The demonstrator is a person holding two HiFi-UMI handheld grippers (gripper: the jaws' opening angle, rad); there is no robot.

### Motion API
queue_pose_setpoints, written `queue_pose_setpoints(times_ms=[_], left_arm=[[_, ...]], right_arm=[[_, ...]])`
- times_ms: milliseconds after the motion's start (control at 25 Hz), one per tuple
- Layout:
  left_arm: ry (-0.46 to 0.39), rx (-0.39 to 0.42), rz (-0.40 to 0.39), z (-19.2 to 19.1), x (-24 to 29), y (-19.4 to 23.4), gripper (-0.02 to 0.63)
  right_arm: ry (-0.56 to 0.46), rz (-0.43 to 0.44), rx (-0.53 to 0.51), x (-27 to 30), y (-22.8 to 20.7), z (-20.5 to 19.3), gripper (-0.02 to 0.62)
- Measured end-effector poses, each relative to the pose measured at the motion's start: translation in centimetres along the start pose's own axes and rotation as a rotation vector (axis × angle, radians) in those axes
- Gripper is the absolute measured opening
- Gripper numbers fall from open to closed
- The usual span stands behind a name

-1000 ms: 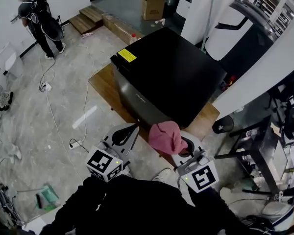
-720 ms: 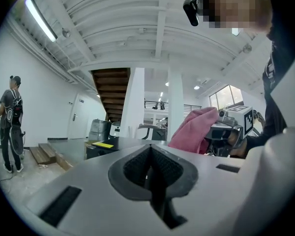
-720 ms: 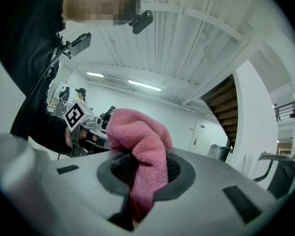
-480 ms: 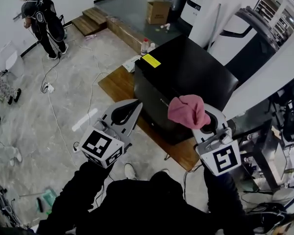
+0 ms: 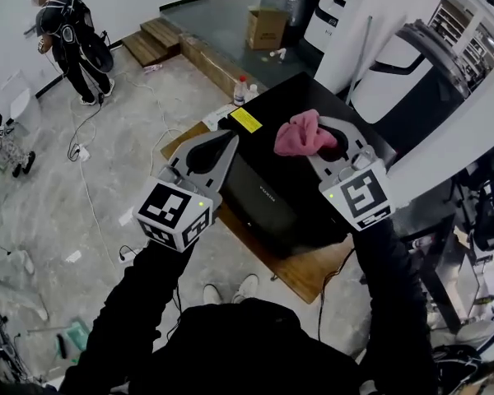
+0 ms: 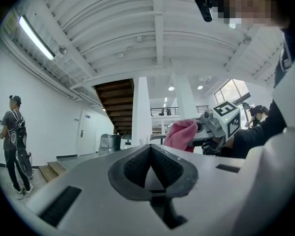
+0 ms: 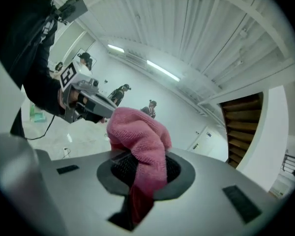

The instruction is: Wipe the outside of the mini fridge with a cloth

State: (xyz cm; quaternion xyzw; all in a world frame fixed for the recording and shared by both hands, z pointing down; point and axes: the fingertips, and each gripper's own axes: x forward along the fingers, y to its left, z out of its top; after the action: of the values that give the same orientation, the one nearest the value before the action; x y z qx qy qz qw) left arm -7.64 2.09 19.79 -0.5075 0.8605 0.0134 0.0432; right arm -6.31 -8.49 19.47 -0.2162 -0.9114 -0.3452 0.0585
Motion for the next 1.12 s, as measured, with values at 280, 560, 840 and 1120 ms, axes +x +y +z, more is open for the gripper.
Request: queue_pose_setpoints(times_ms=[280,560,840,1120], left_arm=[[0.056,0.041,0.112,-2.1,4.7,2.5,0.006],[0.128,0.016,0.181,-5.9,6.7,4.5,0.006],[0.163,-0.006,0.186,-7.9,7.1,4.6,0.006],[0.165,-0.021,0.129,-8.8,7.3,2.3,0.006]], right_arm=[[0.127,0.213,-0.174,10.0,-0.7,-6.6,0.063],[0.232,0.338,-0.283,17.7,0.8,-10.7,0.063],[0.256,0.412,-0.277,19.5,2.3,-11.0,0.054],[0.315,0.459,-0.262,16.5,3.1,-12.0,0.049]])
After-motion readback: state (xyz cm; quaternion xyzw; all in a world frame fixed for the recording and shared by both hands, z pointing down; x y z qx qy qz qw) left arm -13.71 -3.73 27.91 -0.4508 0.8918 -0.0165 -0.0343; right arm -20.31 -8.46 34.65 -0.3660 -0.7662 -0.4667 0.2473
